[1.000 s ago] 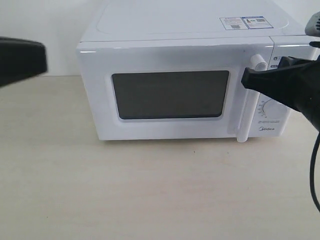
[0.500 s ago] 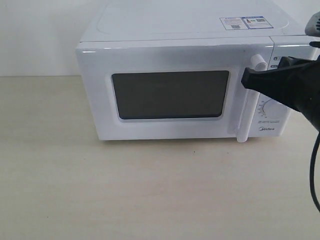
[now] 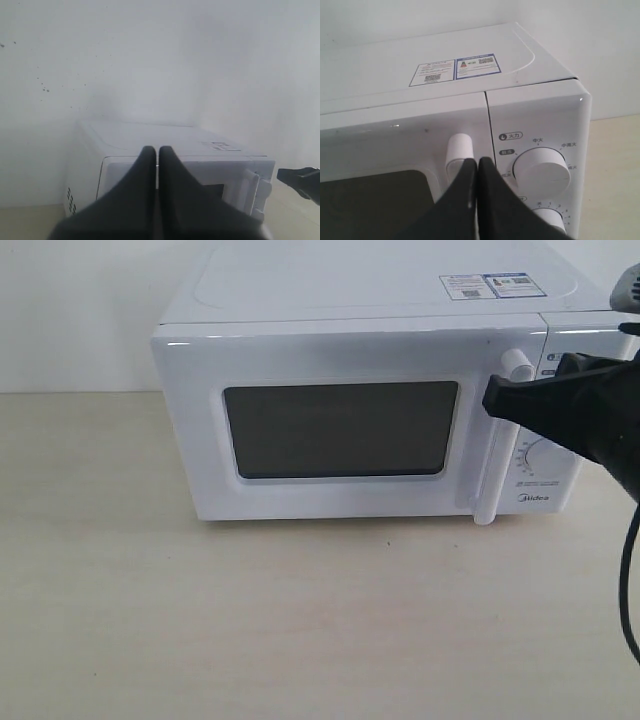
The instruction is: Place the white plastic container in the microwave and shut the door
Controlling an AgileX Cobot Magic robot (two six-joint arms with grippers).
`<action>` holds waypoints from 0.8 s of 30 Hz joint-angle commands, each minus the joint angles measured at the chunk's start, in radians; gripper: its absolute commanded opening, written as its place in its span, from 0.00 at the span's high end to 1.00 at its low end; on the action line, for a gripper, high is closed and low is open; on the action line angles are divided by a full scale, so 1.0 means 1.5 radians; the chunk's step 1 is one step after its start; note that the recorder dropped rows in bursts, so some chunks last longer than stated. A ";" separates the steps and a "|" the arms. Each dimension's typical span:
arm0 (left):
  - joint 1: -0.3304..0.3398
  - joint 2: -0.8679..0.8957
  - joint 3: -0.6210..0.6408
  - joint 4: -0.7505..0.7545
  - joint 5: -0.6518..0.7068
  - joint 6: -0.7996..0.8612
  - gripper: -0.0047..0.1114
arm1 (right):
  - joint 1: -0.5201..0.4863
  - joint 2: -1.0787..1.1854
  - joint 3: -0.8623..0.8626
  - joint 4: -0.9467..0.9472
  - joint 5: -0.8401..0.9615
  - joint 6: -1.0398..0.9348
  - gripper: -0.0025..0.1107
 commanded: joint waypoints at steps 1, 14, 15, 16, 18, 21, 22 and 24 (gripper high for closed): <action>0.002 -0.004 0.005 -0.025 -0.006 0.009 0.93 | -0.002 -0.004 -0.001 -0.002 -0.001 -0.002 0.98; 0.002 -0.004 0.171 0.712 -0.171 -0.811 0.93 | -0.002 -0.004 -0.001 -0.002 -0.001 -0.002 0.98; 0.002 -0.004 0.187 0.728 -0.188 -0.835 0.93 | -0.002 -0.004 -0.001 -0.002 -0.001 -0.002 0.98; 0.002 -0.004 0.210 0.728 -0.211 -0.839 0.93 | -0.002 -0.004 -0.001 -0.002 -0.001 -0.002 0.98; 0.002 -0.004 0.219 0.728 -0.214 -0.838 0.93 | -0.002 -0.004 -0.001 -0.002 -0.001 -0.002 0.98; 0.002 -0.004 0.219 0.728 -0.210 -0.829 0.93 | -0.002 -0.004 -0.001 -0.002 -0.001 -0.002 0.98; 0.002 -0.004 0.219 0.728 -0.205 -0.822 0.93 | -0.002 -0.004 -0.001 -0.002 -0.001 -0.002 0.98; 0.002 -0.004 0.219 0.728 -0.187 -0.778 0.93 | -0.002 -0.004 -0.001 -0.002 -0.001 -0.002 0.98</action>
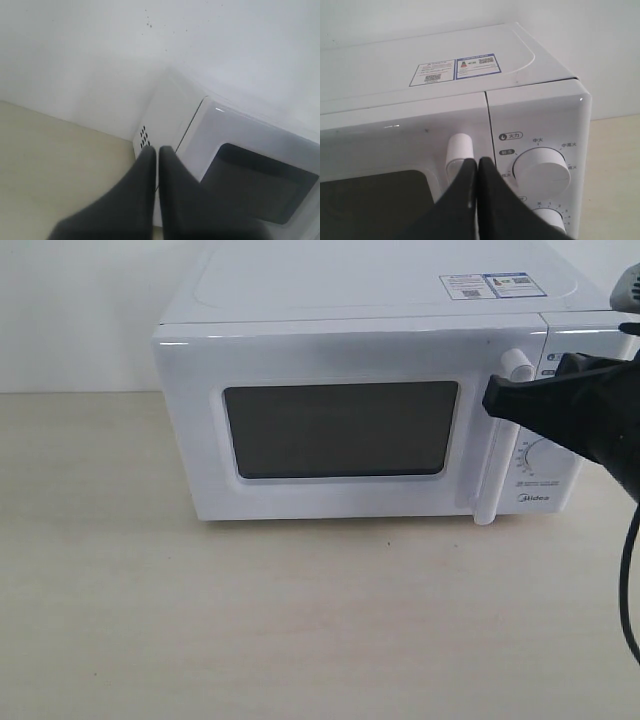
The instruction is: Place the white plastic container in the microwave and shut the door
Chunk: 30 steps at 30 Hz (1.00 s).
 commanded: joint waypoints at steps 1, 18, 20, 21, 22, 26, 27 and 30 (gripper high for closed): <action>0.002 -0.002 0.003 0.006 0.024 0.066 0.93 | -0.002 -0.004 -0.001 -0.002 -0.001 -0.002 0.98; -0.019 -0.002 0.003 0.009 0.194 0.288 0.93 | -0.002 -0.004 -0.001 -0.002 -0.001 -0.002 0.98; -0.019 -0.002 0.003 0.009 0.194 0.288 0.93 | -0.002 -0.004 -0.001 -0.002 0.007 -0.002 0.98; -0.019 -0.002 0.003 0.009 0.194 0.288 0.93 | -0.002 -0.004 -0.001 -0.002 0.008 -0.002 0.98; -0.019 -0.002 0.003 0.009 0.194 0.288 0.93 | -0.002 -0.004 -0.001 -0.002 0.008 -0.002 0.98; -0.019 -0.002 0.003 0.009 0.194 0.288 0.93 | -0.002 -0.004 -0.001 -0.002 0.007 -0.002 0.98; -0.019 -0.002 0.003 0.009 0.194 0.288 0.93 | -0.002 -0.004 -0.001 -0.002 0.007 -0.002 0.98; -0.019 -0.002 0.003 0.009 0.194 0.288 0.93 | -0.002 -0.004 -0.001 -0.002 0.007 -0.002 0.98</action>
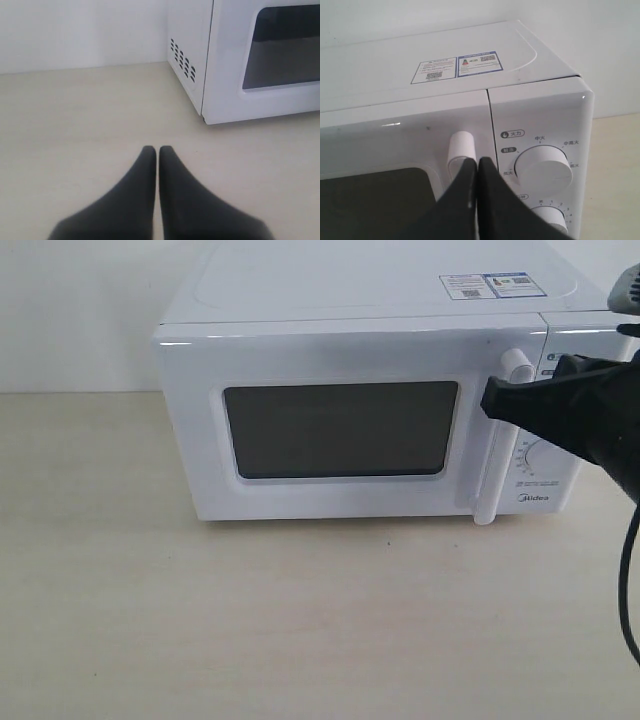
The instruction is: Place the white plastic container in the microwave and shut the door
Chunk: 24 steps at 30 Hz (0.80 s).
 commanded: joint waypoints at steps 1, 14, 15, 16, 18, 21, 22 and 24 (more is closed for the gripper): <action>0.001 -0.002 0.003 0.001 0.000 0.003 0.93 | -0.002 -0.004 -0.001 -0.002 0.002 -0.002 0.98; 0.001 -0.002 0.003 0.001 0.000 0.003 0.93 | -0.002 -0.006 -0.001 -0.002 -0.001 -0.001 0.98; 0.001 -0.002 0.003 0.001 0.000 0.003 0.93 | -0.002 -0.006 -0.001 -0.002 -0.001 -0.001 0.98; 0.001 -0.002 0.003 0.001 0.000 0.003 0.93 | -0.002 -0.006 -0.001 -0.002 -0.001 -0.001 0.98; 0.001 -0.002 0.003 0.001 0.000 0.003 0.93 | -0.002 -0.010 -0.001 -0.002 -0.001 -0.002 0.98; 0.001 -0.002 0.003 0.001 0.000 0.003 0.93 | -0.002 -0.040 -0.001 0.023 0.039 -0.001 0.98; 0.001 -0.002 0.003 0.001 0.000 0.003 0.93 | -0.002 -0.054 -0.001 0.034 0.060 -0.001 0.98; 0.001 -0.002 0.003 0.001 0.000 0.003 0.93 | -0.002 -0.096 -0.001 0.054 0.093 -0.026 0.98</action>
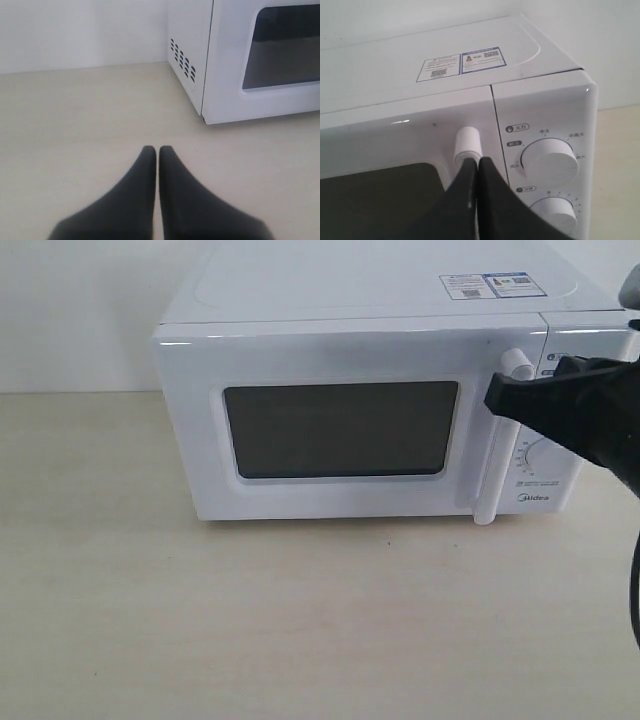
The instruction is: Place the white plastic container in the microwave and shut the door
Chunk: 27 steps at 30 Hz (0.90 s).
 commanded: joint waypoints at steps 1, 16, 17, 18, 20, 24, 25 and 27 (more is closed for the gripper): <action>0.001 -0.002 0.003 0.001 0.000 0.003 0.93 | -0.002 -0.084 -0.001 0.036 0.074 -0.038 0.98; 0.001 -0.002 0.003 0.001 0.000 0.003 0.93 | -0.262 -0.583 0.133 0.035 0.410 -0.107 0.98; 0.001 -0.002 0.003 0.001 0.000 0.003 0.93 | -0.277 -0.607 0.144 0.035 0.420 -0.107 0.98; 0.001 -0.002 0.003 0.001 0.000 0.003 0.93 | -0.295 -0.629 0.155 0.035 0.427 -0.107 0.98; 0.001 -0.002 0.003 0.001 0.000 0.003 0.93 | -0.320 -0.673 0.178 0.035 0.434 -0.107 0.98; 0.001 -0.002 0.003 0.001 0.000 0.003 0.93 | -0.335 -0.719 0.211 0.035 0.437 -0.107 0.98; 0.001 -0.002 0.003 0.001 0.000 0.003 0.93 | -0.335 -0.722 0.217 0.033 0.438 -0.107 0.98; 0.001 -0.002 0.003 0.001 0.000 0.003 0.93 | -0.335 -0.722 0.225 0.033 0.440 -0.112 0.98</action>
